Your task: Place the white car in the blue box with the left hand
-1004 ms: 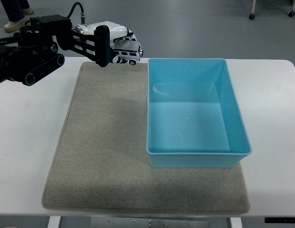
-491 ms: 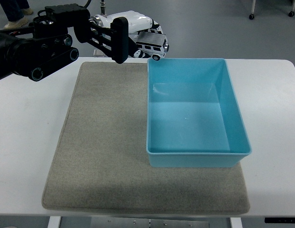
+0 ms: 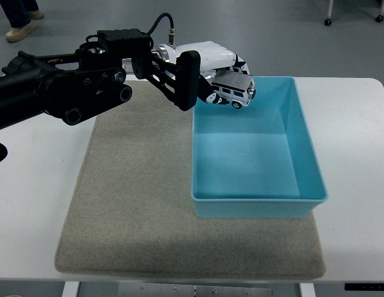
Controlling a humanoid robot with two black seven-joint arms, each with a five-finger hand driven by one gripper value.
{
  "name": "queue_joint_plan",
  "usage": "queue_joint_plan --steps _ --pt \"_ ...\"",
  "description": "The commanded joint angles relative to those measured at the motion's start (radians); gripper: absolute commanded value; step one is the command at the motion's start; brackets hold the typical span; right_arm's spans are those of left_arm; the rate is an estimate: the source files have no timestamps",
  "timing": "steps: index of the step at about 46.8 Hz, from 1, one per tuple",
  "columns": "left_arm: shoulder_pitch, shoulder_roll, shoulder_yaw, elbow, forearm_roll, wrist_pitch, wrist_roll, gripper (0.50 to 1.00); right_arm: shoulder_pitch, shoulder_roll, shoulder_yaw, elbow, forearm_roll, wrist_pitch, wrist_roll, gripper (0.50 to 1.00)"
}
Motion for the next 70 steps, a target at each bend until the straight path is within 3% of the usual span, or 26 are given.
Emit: queue_joint_plan --steps 1,12,25,46,54,70 --pt "0.01 -0.018 0.003 -0.007 0.005 -0.002 0.0 0.5 0.0 0.0 0.0 0.0 0.0 0.0 0.0 0.936" --pt "0.029 -0.046 0.015 -0.009 0.013 -0.029 0.0 0.5 0.0 0.0 0.0 0.0 0.0 0.0 0.0 0.936" --pt "0.029 -0.055 0.015 -0.004 0.014 -0.144 0.0 0.5 0.0 0.0 0.0 0.0 0.0 0.0 0.0 0.936" --pt "0.056 -0.067 0.028 0.003 0.014 -0.147 0.001 0.5 0.0 0.0 0.0 0.0 0.0 0.0 0.0 0.936" --pt "0.059 -0.067 0.026 0.003 0.013 -0.144 0.001 0.621 0.0 0.0 0.0 0.0 0.0 0.0 0.0 0.936" --pt "0.075 -0.067 0.026 0.006 0.01 -0.144 0.001 0.683 0.0 0.0 0.0 0.0 0.0 0.0 0.0 0.936"
